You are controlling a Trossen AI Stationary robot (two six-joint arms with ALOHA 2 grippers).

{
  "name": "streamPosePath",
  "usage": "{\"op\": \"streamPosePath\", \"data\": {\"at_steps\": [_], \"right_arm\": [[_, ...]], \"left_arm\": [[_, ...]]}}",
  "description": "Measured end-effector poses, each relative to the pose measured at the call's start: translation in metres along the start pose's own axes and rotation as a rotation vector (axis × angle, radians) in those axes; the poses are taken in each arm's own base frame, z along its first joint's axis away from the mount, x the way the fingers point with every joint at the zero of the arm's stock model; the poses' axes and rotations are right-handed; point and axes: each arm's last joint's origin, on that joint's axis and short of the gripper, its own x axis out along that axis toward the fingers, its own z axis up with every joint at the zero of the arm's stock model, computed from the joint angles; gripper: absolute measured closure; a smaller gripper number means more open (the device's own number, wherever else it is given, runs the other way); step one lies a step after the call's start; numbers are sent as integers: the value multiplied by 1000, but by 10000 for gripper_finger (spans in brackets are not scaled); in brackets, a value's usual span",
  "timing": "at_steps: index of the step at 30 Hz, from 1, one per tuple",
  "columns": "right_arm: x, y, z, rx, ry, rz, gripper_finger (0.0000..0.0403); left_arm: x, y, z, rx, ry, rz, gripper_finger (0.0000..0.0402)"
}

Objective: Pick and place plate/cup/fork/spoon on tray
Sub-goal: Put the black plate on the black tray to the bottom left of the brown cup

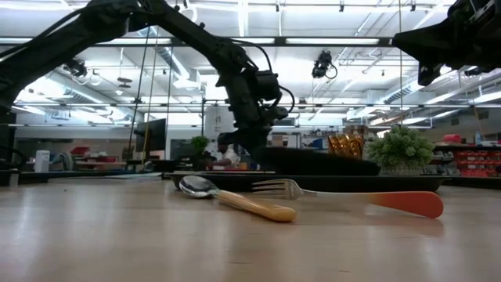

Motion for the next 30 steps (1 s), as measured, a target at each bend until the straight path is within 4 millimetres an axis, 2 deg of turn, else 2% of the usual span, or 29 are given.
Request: {"op": "streamPosePath", "data": {"at_steps": [4,8,13,17,21,25,30], "right_arm": [[0,0,0,0,0,0,369],[0,0,0,0,0,0,369],[0,0,0,0,0,0,369],[0,0,0,0,0,0,369],[0,0,0,0,0,0,369],[0,0,0,0,0,0,369],[0,0,0,0,0,0,369]], "left_arm": [[0,-3,-1,52,-6,-6,319],[-12,-1,-4,199,25,1,306],[-31,2,-15,416,116,26,307],[-39,-2,-25,614,189,41,316],[-35,-14,-32,790,202,101,324],[-29,-34,-37,951,159,184,334],[-25,-52,-44,1071,136,244,343]]}}
